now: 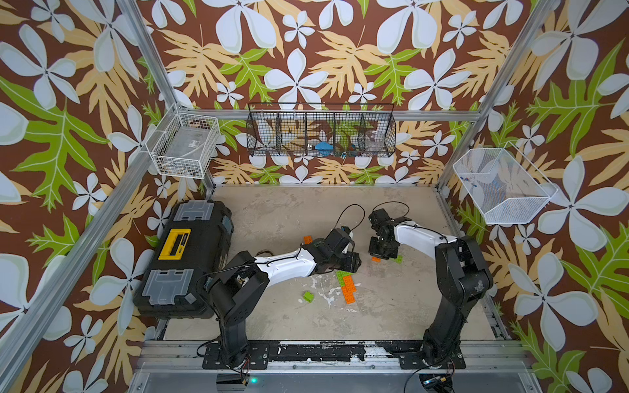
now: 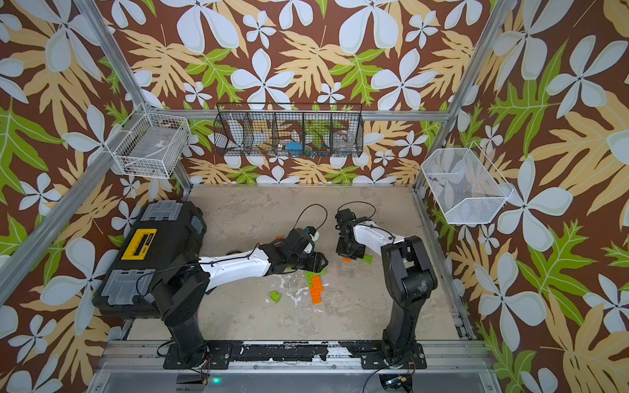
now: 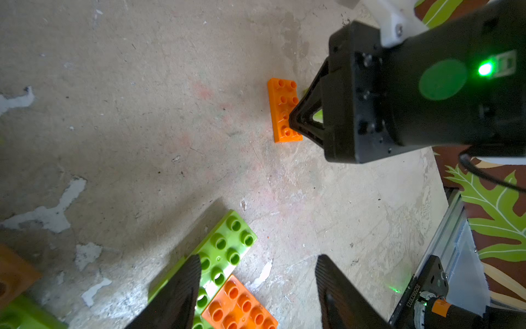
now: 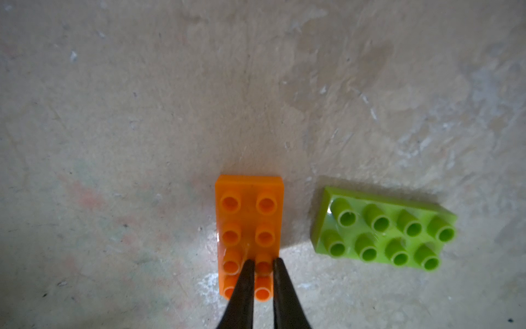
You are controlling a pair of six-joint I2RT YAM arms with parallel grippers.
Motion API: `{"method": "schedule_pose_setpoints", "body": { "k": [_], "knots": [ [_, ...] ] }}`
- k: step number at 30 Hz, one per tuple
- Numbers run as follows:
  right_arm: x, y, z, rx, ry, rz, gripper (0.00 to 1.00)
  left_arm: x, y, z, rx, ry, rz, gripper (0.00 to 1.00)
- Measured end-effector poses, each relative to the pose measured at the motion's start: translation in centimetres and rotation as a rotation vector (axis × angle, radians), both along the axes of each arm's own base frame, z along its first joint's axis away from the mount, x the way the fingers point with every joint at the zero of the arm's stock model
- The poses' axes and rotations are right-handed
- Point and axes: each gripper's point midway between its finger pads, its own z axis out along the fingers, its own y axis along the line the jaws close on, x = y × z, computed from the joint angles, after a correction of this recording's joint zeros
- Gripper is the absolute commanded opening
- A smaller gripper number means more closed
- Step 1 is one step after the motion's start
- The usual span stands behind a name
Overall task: Assemble a small pinwheel with lego
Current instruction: Pick up the lego brick from the center of the board.
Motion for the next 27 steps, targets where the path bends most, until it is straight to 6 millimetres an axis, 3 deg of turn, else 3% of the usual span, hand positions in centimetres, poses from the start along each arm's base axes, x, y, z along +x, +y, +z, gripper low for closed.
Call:
{"method": "schedule_pose_setpoints", "body": {
  "k": [12,18,23,27],
  "knots": [
    [-0.2,0.0,0.2,0.006,-0.02,0.023,0.1,-0.1,0.0,0.2,-0.004,-0.002,-0.001,0.67],
    [-1.6,0.1,1.4,0.014,-0.026,0.058,0.1,-0.7,0.9,0.9,-0.013,-0.009,0.01,0.66],
    [-2.4,2.7,2.7,0.028,-0.049,0.146,0.11,-0.7,3.5,1.1,-0.04,0.0,0.07,0.66],
    [-2.7,6.7,4.7,0.051,-0.093,0.251,0.11,-1.1,7.5,0.7,-0.065,0.024,0.16,0.67]
  ]
}}
